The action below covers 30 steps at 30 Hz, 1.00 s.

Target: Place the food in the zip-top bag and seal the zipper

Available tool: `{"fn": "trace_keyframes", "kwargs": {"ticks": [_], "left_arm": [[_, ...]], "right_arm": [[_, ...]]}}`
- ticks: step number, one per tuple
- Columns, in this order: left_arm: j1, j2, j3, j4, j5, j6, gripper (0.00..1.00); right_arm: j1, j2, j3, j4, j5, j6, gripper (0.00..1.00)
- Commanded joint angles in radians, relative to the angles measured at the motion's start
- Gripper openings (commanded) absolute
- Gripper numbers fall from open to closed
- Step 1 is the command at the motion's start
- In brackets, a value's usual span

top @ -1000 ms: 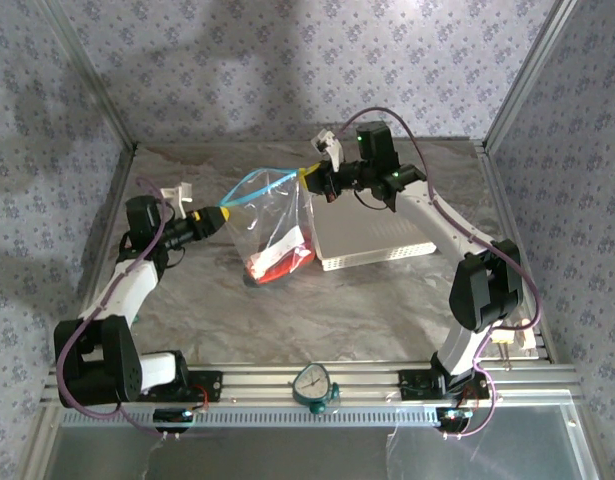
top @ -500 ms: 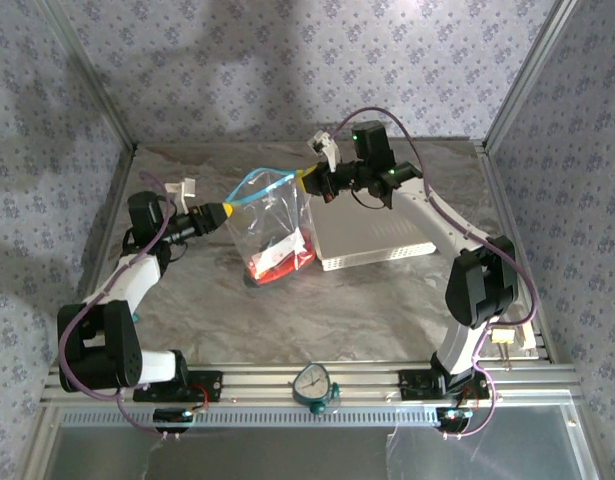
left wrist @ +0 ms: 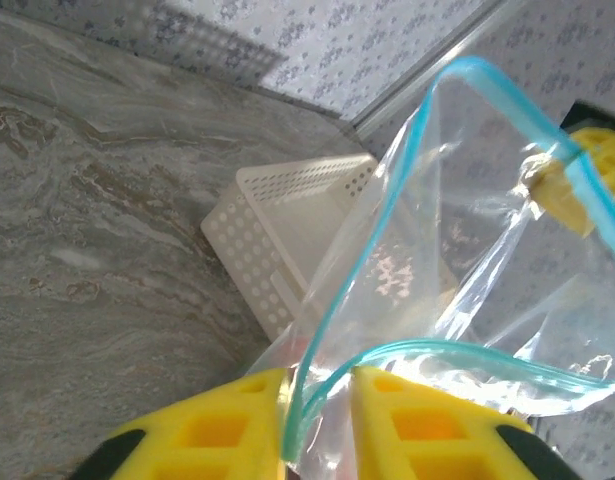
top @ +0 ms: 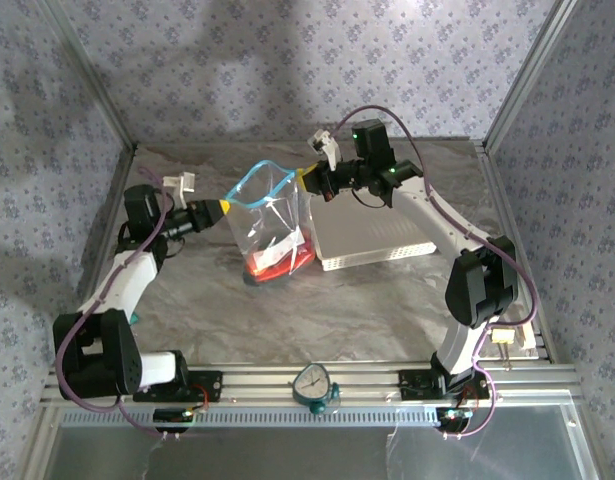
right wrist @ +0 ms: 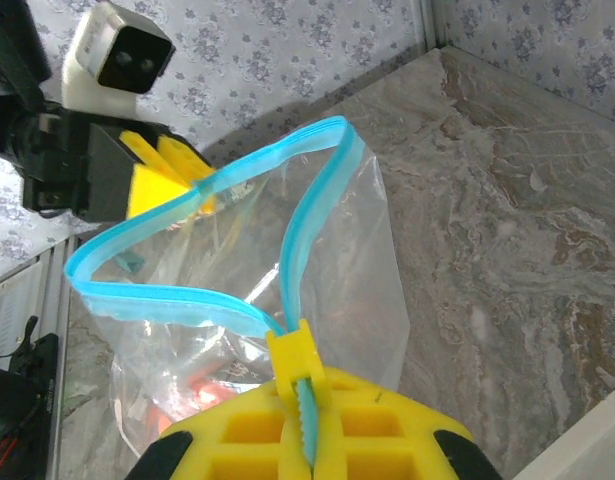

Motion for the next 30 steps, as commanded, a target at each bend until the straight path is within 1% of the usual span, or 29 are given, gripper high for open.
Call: {"fn": "trace_keyframes", "kwargs": {"ticks": [1, 2, 3, 5, 7, 10, 12, 16, 22, 25, 30], "left_arm": [[-0.004, -0.059, 0.095, -0.127, -0.087, 0.055, 0.05], [-0.004, -0.072, 0.116, -0.145, -0.117, 0.053, 0.01], [-0.003, -0.09, 0.132, -0.155, -0.146, 0.047, 0.0], [-0.004, -0.124, 0.167, -0.175, -0.193, 0.042, 0.0], [-0.005, -0.147, 0.222, -0.226, -0.215, 0.053, 0.0], [-0.006, -0.155, 0.32, -0.344, -0.226, 0.088, 0.0], [-0.007, -0.155, 0.366, -0.419, -0.253, 0.123, 0.0], [-0.007, -0.131, 0.381, -0.508, -0.347, 0.175, 0.0], [0.001, -0.062, 0.343, -0.548, -0.498, 0.192, 0.0], [0.019, -0.029, 0.349, -0.553, -0.517, 0.199, 0.0], [0.023, 0.001, 0.396, -0.57, -0.518, 0.212, 0.0]], "right_arm": [[-0.001, -0.037, -0.011, 0.046, 0.03, 0.026, 0.0], [0.001, -0.053, -0.023, 0.067, 0.038, 0.04, 0.0], [0.004, -0.07, -0.038, 0.091, 0.047, 0.057, 0.0], [0.016, -0.111, -0.071, 0.142, 0.066, 0.079, 0.0], [0.032, -0.159, -0.103, 0.189, 0.093, 0.094, 0.0], [0.049, -0.214, -0.133, 0.234, 0.127, 0.112, 0.0], [0.051, -0.235, -0.149, 0.259, 0.137, 0.137, 0.0], [0.055, -0.228, -0.198, 0.327, 0.165, 0.19, 0.0], [0.044, -0.184, -0.306, 0.457, 0.254, 0.295, 0.0], [0.027, -0.164, -0.326, 0.485, 0.246, 0.325, 0.0], [0.029, -0.145, -0.336, 0.515, 0.201, 0.335, 0.0]]}}
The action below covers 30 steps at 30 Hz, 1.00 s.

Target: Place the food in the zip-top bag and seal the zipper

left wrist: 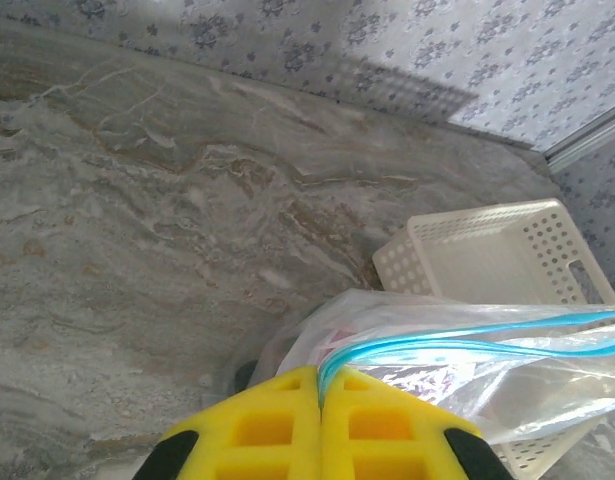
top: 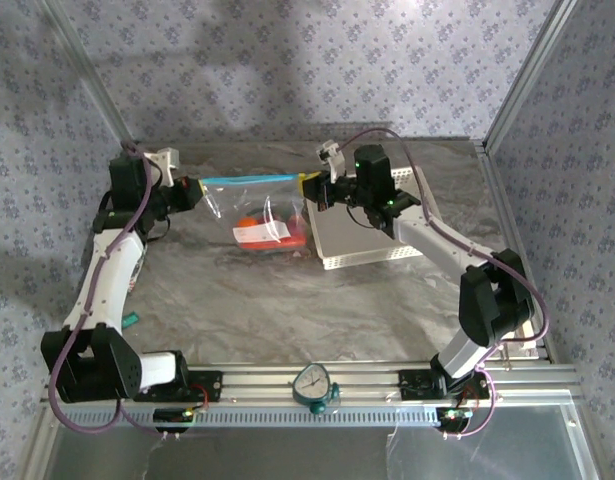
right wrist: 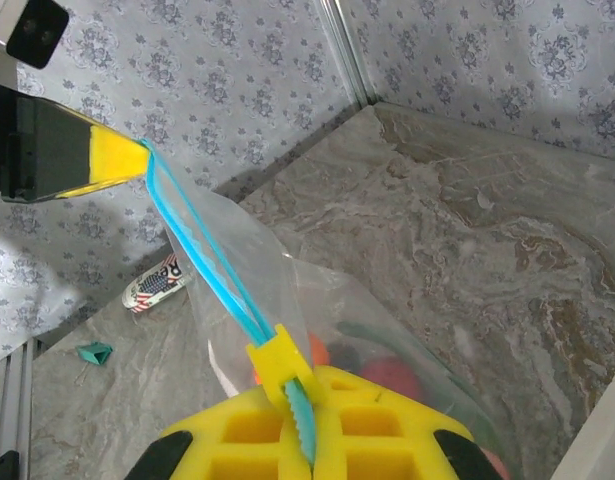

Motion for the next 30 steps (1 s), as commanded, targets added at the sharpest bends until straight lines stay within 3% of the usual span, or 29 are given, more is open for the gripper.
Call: {"fn": "trace_keyframes", "kwargs": {"ticks": [1, 16, 26, 28, 30], "left_arm": [[0.027, 0.002, 0.06, -0.032, -0.093, 0.024, 0.0], [0.027, -0.047, 0.18, -0.137, -0.091, 0.056, 0.0], [0.026, -0.025, 0.147, -0.128, -0.088, 0.041, 0.0], [0.026, -0.022, 0.158, -0.128, -0.085, 0.04, 0.0], [0.026, -0.017, 0.171, -0.131, -0.082, 0.039, 0.0]], "right_arm": [[-0.02, -0.011, -0.006, 0.077, -0.005, 0.033, 0.0], [0.016, -0.075, 0.065, -0.051, -0.119, -0.09, 0.0], [0.017, 0.023, 0.118, -0.145, -0.154, -0.153, 0.02], [0.018, 0.039, 0.126, -0.146, -0.156, -0.155, 0.09], [0.024, 0.05, 0.131, -0.144, -0.156, -0.152, 0.27]]}}
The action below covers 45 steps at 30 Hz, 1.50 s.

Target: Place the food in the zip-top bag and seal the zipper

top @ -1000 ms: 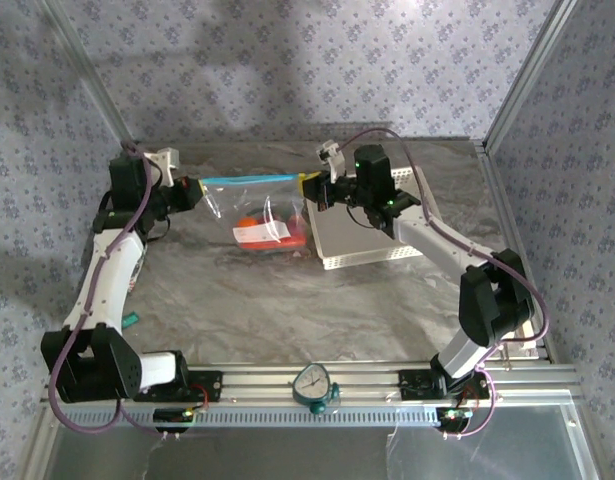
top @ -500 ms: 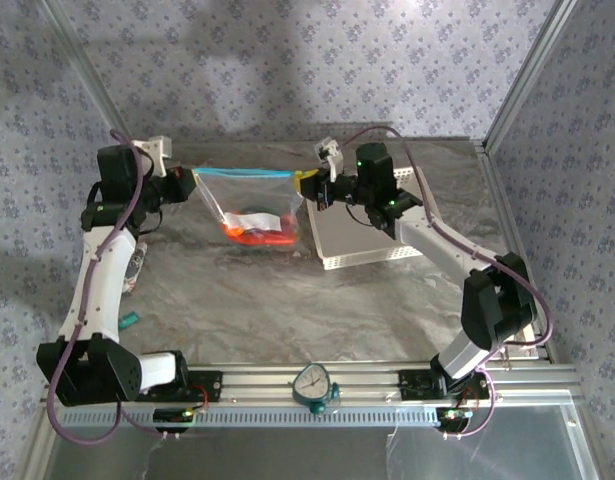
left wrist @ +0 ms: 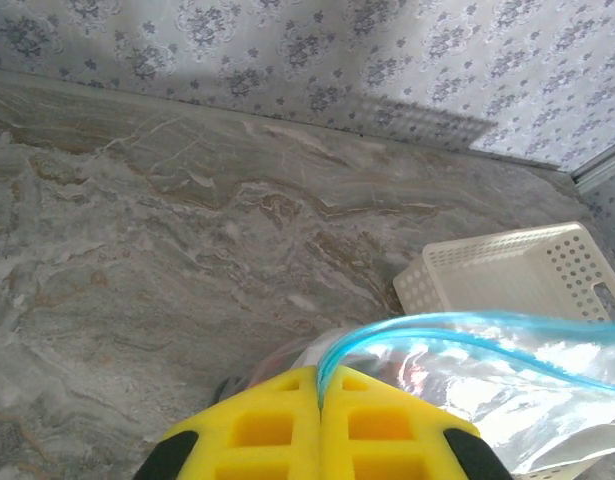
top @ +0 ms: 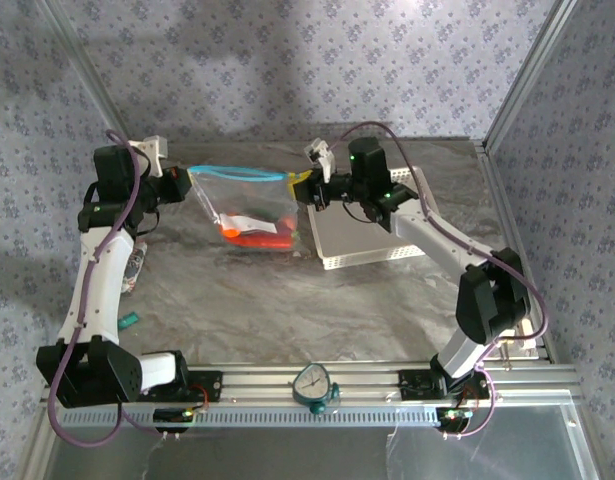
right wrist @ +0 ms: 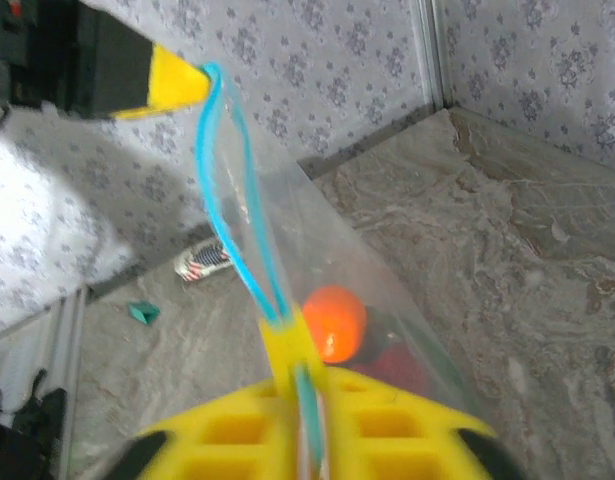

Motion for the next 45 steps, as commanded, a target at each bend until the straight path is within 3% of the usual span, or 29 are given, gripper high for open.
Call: {"fn": "trace_keyframes", "kwargs": {"ticks": [1, 5, 7, 9, 11, 16, 22, 26, 34, 38, 45], "left_arm": [[0.01, 0.009, 0.037, -0.002, -0.016, -0.002, 0.0], [0.011, 0.02, 0.051, -0.003, -0.015, -0.005, 0.0], [0.011, 0.024, 0.052, 0.003, -0.009, -0.009, 0.0], [0.01, 0.028, 0.052, 0.005, -0.004, -0.011, 0.0], [0.01, 0.031, 0.053, 0.006, 0.002, -0.013, 0.0], [0.011, 0.028, 0.049, 0.006, 0.004, -0.013, 0.0], [0.011, 0.024, 0.054, -0.007, 0.002, -0.004, 0.0], [0.01, 0.021, 0.049, -0.011, 0.004, -0.004, 0.0], [0.017, 0.01, 0.062, -0.057, -0.068, 0.013, 0.0], [0.016, 0.006, 0.105, -0.087, -0.085, 0.025, 0.18], [-0.014, -0.049, 0.185, -0.092, -0.076, 0.1, 0.34]], "right_arm": [[0.003, 0.027, 0.034, -0.032, -0.023, -0.02, 0.3], [0.01, 0.037, 0.027, -0.021, -0.021, -0.022, 0.33], [0.016, 0.037, 0.018, -0.008, -0.017, -0.03, 0.25], [0.02, 0.037, 0.017, -0.003, -0.024, -0.033, 0.25], [0.021, 0.038, 0.026, -0.002, -0.024, -0.027, 0.39], [0.02, 0.044, 0.046, 0.006, -0.01, -0.03, 0.41], [0.017, 0.043, 0.053, 0.03, 0.013, -0.022, 0.26], [0.016, 0.043, 0.055, 0.049, 0.01, -0.023, 0.01], [0.014, 0.003, 0.005, 0.1, 0.017, -0.037, 0.0], [0.014, 0.011, 0.021, 0.069, 0.015, -0.042, 0.0], [0.014, 0.038, 0.046, 0.043, 0.007, -0.043, 0.0]]}}
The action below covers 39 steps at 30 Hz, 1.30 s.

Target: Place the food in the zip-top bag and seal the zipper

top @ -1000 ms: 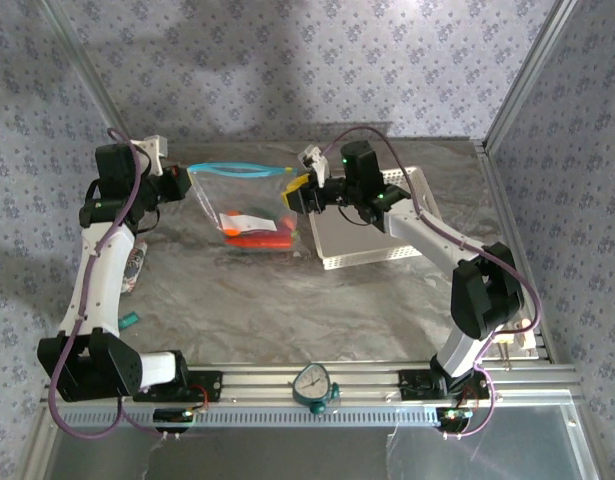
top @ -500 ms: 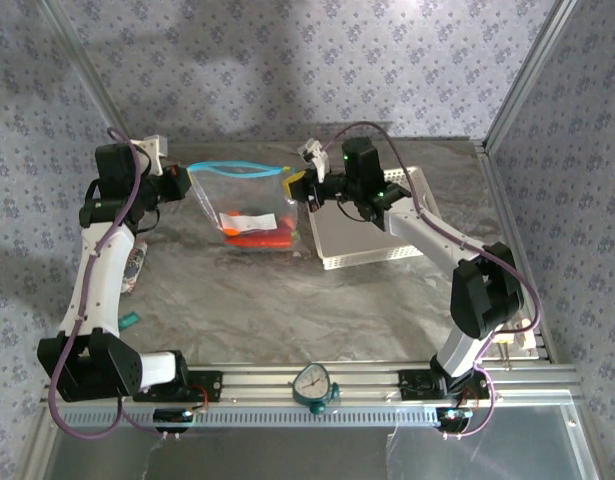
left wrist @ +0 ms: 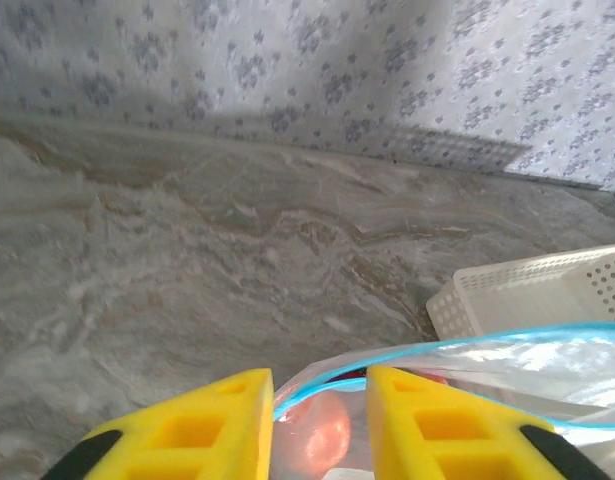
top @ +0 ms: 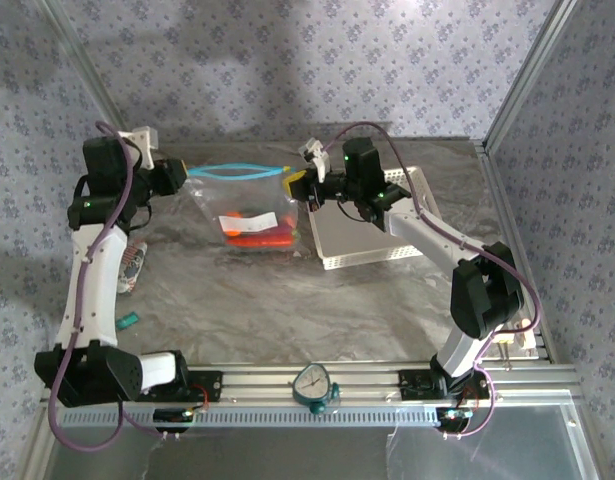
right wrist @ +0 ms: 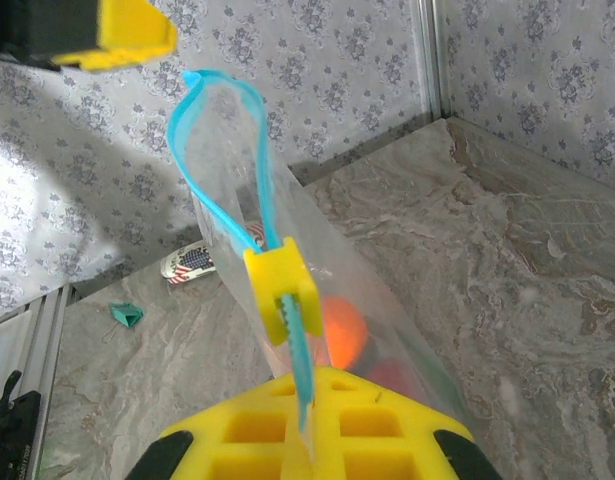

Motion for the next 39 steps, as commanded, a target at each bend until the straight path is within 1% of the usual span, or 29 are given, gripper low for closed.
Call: {"fn": "trace_keyframes", "kwargs": {"ticks": [1, 3, 4, 6, 8, 11, 16, 17, 21, 25, 29, 34, 39], "left_arm": [[-0.028, -0.035, 0.081, -0.016, 0.016, 0.065, 0.38], [-0.078, -0.013, 0.124, -0.034, 0.037, 0.114, 0.41], [-0.117, 0.005, 0.147, -0.045, 0.047, 0.142, 0.43], [-0.196, 0.054, 0.203, -0.077, 0.061, 0.205, 0.44], [-0.271, 0.129, 0.288, -0.148, 0.075, 0.277, 0.46], [-0.331, 0.239, 0.41, -0.238, 0.14, 0.361, 0.47], [-0.346, 0.372, 0.555, -0.371, 0.301, 0.471, 0.47], [-0.35, 0.393, 0.594, -0.399, 0.322, 0.496, 0.47], [-0.371, 0.447, 0.654, -0.483, 0.356, 0.591, 0.47], [-0.38, 0.475, 0.675, -0.484, 0.382, 0.63, 0.48], [-0.389, 0.53, 0.75, -0.538, 0.4, 0.663, 0.48], [-0.406, 0.62, 0.868, -0.625, 0.362, 0.703, 0.49], [-0.422, 0.705, 0.986, -0.731, 0.352, 0.747, 0.52]], "right_arm": [[-0.003, 0.005, 0.036, -0.015, -0.016, -0.02, 0.0], [-0.003, 0.013, 0.046, -0.026, -0.026, -0.019, 0.0], [-0.004, 0.015, 0.049, -0.03, -0.03, -0.019, 0.0], [-0.003, 0.015, 0.053, -0.033, -0.036, -0.019, 0.0], [-0.003, 0.016, 0.058, -0.037, -0.038, -0.018, 0.0], [-0.002, 0.018, 0.067, -0.05, -0.039, -0.019, 0.0], [-0.002, 0.026, 0.081, -0.062, -0.045, -0.022, 0.0], [-0.003, 0.027, 0.083, -0.066, -0.045, -0.024, 0.0], [-0.002, 0.031, 0.093, -0.079, -0.056, -0.029, 0.0], [-0.001, 0.044, 0.111, -0.098, -0.075, -0.028, 0.0], [0.0, 0.054, 0.122, -0.106, -0.083, -0.029, 0.0], [0.0, 0.061, 0.136, -0.121, -0.088, -0.033, 0.0], [0.001, 0.067, 0.148, -0.138, -0.091, -0.041, 0.0]]}}
